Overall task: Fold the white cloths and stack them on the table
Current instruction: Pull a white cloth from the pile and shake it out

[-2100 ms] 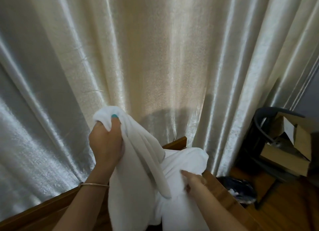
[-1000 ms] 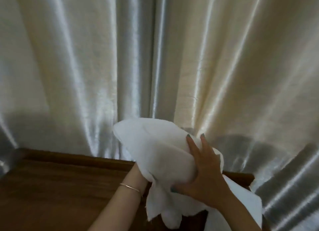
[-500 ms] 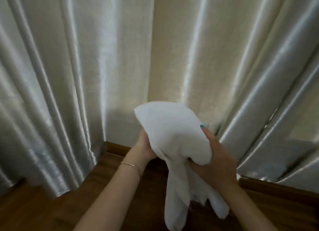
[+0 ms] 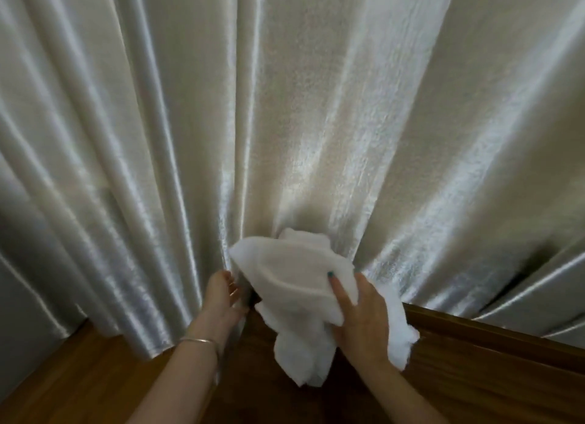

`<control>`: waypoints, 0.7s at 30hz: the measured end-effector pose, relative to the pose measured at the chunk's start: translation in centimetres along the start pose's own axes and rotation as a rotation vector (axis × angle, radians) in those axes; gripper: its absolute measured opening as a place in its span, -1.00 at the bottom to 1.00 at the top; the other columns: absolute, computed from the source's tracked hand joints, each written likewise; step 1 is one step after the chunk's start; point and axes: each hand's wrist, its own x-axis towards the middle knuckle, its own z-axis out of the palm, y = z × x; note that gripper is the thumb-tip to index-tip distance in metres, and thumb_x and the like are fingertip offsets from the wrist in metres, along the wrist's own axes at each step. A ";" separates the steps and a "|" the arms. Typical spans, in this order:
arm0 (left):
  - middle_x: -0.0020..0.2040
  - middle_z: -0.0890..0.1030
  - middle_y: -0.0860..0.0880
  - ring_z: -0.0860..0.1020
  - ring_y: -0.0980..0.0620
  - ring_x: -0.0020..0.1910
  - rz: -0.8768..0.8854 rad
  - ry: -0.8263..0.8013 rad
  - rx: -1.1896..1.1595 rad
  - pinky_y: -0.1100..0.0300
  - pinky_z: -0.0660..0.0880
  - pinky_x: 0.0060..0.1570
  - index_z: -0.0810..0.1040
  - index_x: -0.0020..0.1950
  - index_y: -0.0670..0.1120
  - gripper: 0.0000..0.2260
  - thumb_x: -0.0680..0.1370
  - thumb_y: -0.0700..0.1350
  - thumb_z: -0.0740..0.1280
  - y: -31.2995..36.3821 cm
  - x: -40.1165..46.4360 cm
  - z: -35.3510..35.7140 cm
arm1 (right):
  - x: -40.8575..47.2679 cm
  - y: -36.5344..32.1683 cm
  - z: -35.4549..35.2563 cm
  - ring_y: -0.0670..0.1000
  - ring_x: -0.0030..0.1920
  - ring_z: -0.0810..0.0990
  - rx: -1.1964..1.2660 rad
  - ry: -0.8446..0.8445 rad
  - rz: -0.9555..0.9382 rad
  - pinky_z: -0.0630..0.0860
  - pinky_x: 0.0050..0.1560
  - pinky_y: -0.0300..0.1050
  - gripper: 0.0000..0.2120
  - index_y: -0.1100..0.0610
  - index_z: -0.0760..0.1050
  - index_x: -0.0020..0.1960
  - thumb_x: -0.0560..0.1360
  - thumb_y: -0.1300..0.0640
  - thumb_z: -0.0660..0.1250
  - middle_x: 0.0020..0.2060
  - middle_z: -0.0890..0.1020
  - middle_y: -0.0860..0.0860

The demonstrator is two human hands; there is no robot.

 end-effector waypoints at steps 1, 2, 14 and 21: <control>-0.51 0.38 -0.05 0.37 0.01 -0.46 -0.009 0.015 0.002 0.22 0.41 -0.47 0.28 -0.36 -0.09 -0.74 0.54 -0.18 0.11 -0.8 0.4 -0.6 | -0.6 0.5 1.9 0.30 0.30 0.44 -0.076 -0.156 0.026 0.46 0.18 0.26 0.09 -0.23 -0.10 0.53 0.23 -0.17 0.53 0.45 0.30 0.21; -0.60 0.40 -0.07 0.38 -0.02 -0.49 -0.023 0.005 0.025 0.24 0.38 -0.50 0.30 -0.36 -0.12 -0.75 0.53 -0.20 0.12 -1.8 0.9 -1.0 | -1.3 1.0 3.6 0.29 0.41 0.31 -0.137 -0.301 0.049 0.34 0.27 0.33 0.04 -0.32 -0.22 0.50 0.28 -0.27 0.43 0.53 0.16 0.17; 0.57 -0.09 -0.01 -0.02 -0.07 0.53 0.703 -0.219 1.345 -0.09 0.01 0.50 -0.19 0.48 0.30 -0.23 0.44 0.35 0.21 -11.4 9.8 0.6 | -2.9 1.7 7.7 0.17 0.24 0.57 -0.175 -0.452 -0.085 0.61 -0.03 0.10 0.03 -0.17 0.45 0.36 -0.09 -0.45 0.42 0.32 0.53 0.07; 0.58 -0.06 0.10 -0.16 -0.05 0.55 0.356 -0.002 1.457 -0.20 -0.06 0.46 -0.18 0.56 0.08 -0.24 0.52 0.33 0.13 -15.4 14.7 -1.2 | 0.0 4.3 10.9 0.07 0.44 0.13 -0.213 -0.364 -0.290 0.62 -0.06 0.03 -0.42 -0.37 0.43 0.27 0.26 -0.38 0.23 0.28 0.56 -0.12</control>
